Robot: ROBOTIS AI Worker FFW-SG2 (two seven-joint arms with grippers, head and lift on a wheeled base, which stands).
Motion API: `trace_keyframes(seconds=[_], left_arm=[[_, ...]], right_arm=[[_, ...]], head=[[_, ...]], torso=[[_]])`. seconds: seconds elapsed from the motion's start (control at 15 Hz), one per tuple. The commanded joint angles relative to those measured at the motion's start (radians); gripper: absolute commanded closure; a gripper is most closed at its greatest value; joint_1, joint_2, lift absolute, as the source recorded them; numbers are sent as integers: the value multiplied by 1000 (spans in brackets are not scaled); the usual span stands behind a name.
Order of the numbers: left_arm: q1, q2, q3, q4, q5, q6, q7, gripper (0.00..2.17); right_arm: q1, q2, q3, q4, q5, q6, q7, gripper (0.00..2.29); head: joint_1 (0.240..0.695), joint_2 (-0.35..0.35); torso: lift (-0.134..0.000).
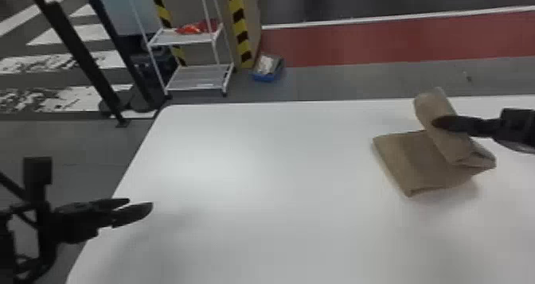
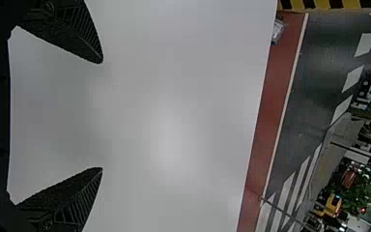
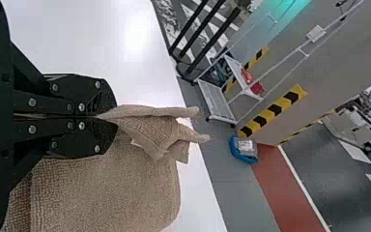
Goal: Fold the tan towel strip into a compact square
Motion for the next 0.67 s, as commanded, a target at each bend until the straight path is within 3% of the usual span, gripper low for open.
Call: trace_keyframes(seconds=[0.0,0.33,0.53,0.6], left_arm=[[0,0,-1,13,0,-12,3,90],[-12,0,-23,40,0,-27,12,90],[-12,2,-23,46,0,-30,14,90],[-12,3,-23,53,-1,-36,12,90]], right_arm=[[4,4,35,0,40,5,0,1359],[45,8,146,11,98,2,0,1359],[53,35,176,45,104,-53,-12,1342],[56,40,192,54,104,-71,-12,1065]], head=[[695,239],[695,270],[695,290],[695,297]], torso=[[-128],[-128],[-128],[-128]])
